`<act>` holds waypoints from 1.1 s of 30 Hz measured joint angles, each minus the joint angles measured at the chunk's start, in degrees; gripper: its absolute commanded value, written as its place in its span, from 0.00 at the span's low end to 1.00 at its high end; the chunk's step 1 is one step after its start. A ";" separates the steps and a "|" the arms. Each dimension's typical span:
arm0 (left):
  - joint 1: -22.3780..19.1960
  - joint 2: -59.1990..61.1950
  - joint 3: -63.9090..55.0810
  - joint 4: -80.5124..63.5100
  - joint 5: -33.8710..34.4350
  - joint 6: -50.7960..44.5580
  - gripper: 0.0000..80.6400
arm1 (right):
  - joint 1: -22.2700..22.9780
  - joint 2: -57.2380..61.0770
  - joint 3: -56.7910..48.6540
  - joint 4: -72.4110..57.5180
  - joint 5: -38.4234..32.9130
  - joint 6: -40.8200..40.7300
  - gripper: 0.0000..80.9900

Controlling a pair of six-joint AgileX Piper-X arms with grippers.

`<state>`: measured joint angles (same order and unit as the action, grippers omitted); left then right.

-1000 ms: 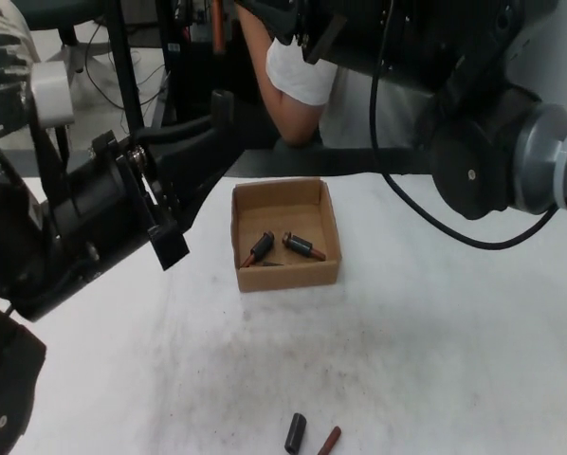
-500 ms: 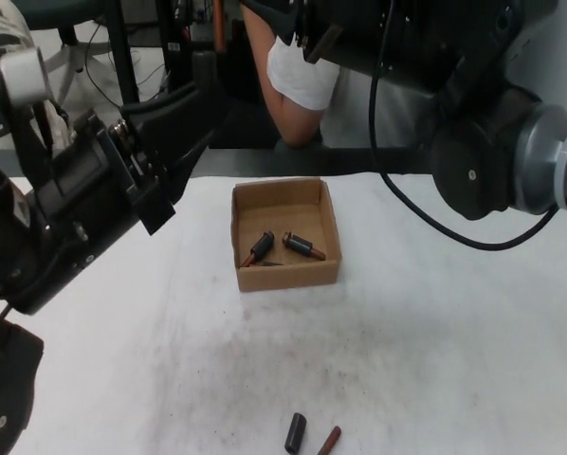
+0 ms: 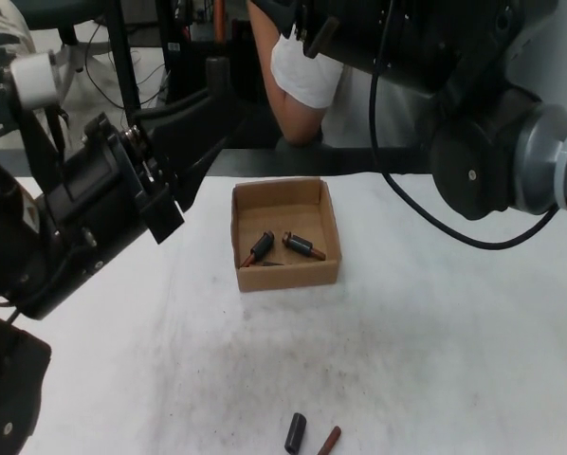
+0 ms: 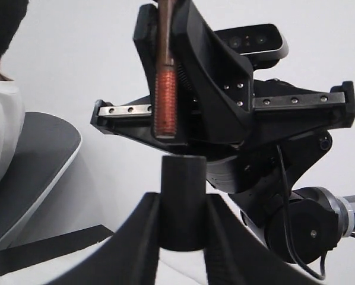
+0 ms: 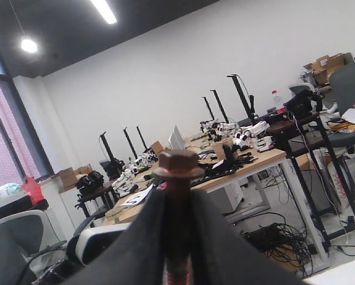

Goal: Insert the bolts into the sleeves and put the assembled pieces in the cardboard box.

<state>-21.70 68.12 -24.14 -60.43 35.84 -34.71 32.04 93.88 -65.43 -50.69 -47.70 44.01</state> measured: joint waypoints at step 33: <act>0.04 0.14 0.00 0.83 -0.57 0.36 0.00 | 0.00 0.00 0.00 2.30 -4.63 -1.10 0.01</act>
<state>-21.66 68.26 -24.14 -59.60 35.26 -34.35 32.04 93.88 -65.43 -48.39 -52.34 42.91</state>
